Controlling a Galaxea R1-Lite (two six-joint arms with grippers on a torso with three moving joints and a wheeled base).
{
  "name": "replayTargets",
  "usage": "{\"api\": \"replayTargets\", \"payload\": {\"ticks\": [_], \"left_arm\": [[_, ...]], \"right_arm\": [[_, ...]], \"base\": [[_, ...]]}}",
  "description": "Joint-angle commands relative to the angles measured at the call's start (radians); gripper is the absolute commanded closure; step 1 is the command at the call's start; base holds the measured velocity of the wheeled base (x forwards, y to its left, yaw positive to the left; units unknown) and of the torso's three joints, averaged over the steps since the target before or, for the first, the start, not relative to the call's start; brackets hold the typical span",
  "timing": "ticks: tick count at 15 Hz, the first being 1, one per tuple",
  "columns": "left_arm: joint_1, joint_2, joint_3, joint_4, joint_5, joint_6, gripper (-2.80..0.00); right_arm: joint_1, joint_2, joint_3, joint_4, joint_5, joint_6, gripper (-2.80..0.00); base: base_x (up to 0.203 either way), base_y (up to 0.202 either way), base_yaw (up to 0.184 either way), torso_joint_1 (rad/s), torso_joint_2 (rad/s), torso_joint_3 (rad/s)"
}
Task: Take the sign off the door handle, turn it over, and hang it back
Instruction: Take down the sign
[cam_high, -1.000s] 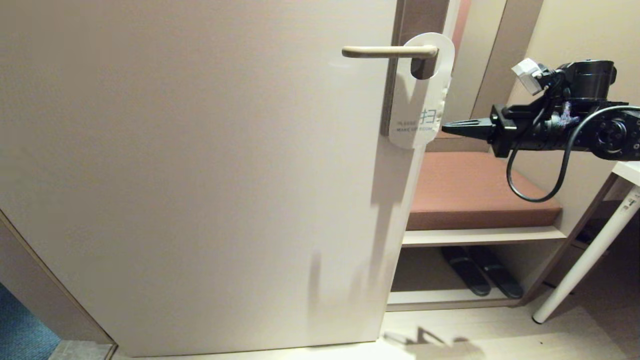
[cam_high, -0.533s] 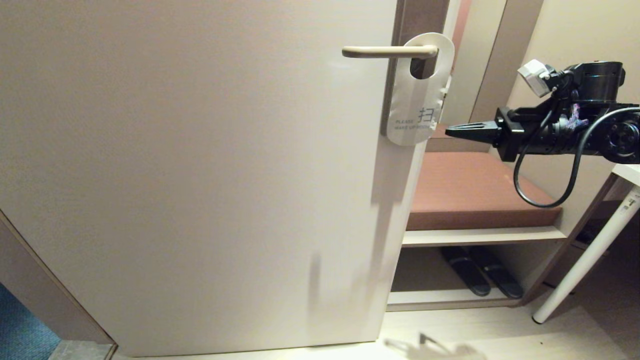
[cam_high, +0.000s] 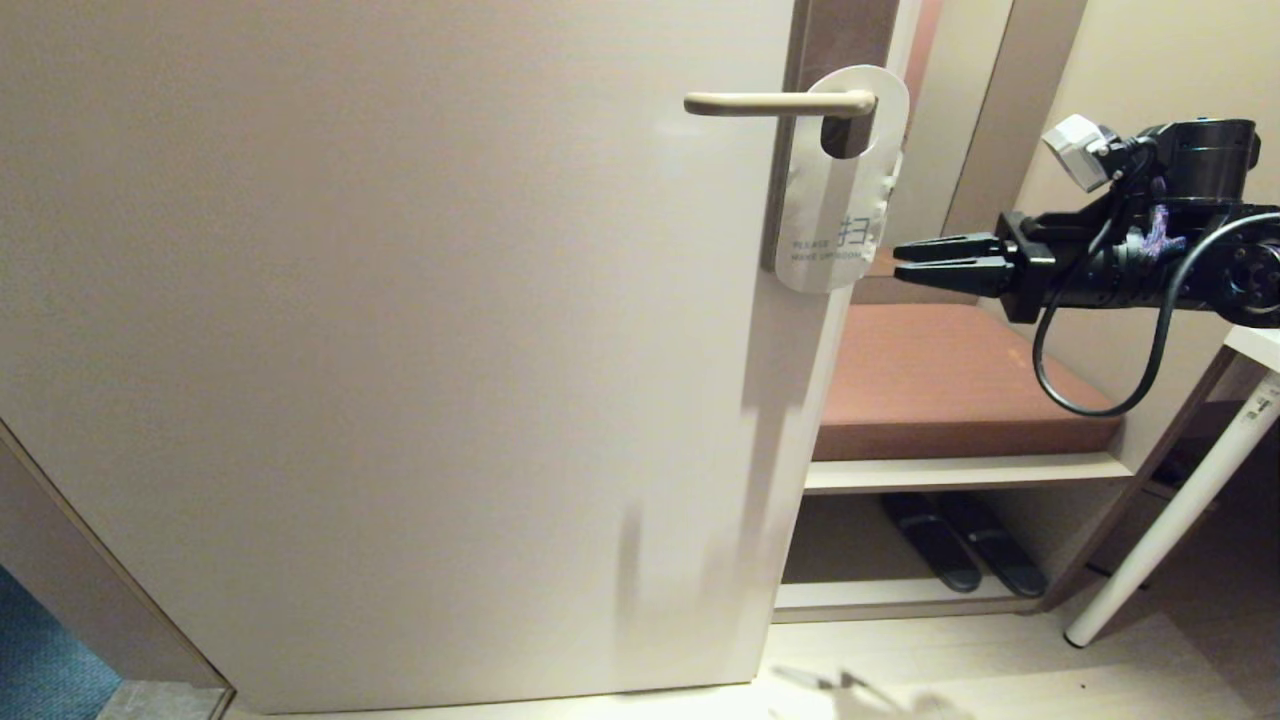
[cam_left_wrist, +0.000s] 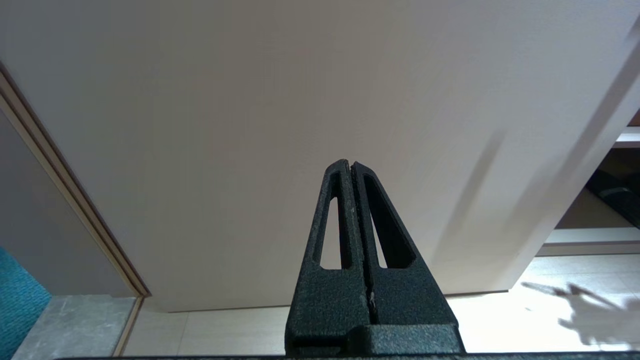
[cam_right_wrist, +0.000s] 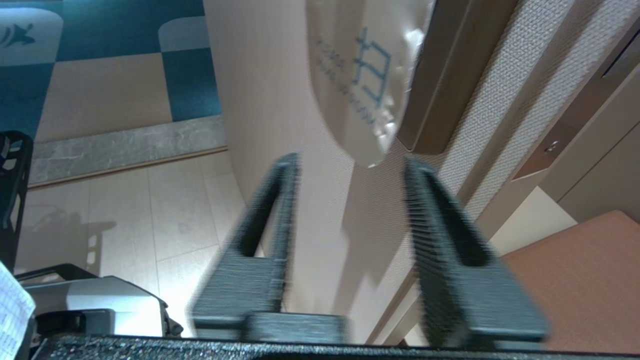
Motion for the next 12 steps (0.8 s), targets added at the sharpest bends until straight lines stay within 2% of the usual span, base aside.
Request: {"api": "replayTargets", "payload": {"ticks": [1, 12], "left_arm": [[0.000, 0.001, 0.000, 0.000, 0.001, 0.000, 0.00], [0.000, 0.001, 0.000, 0.000, -0.001, 0.000, 0.00]], "right_arm": [[0.000, -0.007, 0.006, -0.001, 0.008, -0.002, -2.80], [0.013, -0.026, 0.035, 0.000, 0.057, 0.000, -2.80]], "base": [[0.000, 0.000, 0.000, 0.000, 0.00, 0.000], [0.000, 0.000, 0.000, 0.000, 0.00, 0.000]]}}
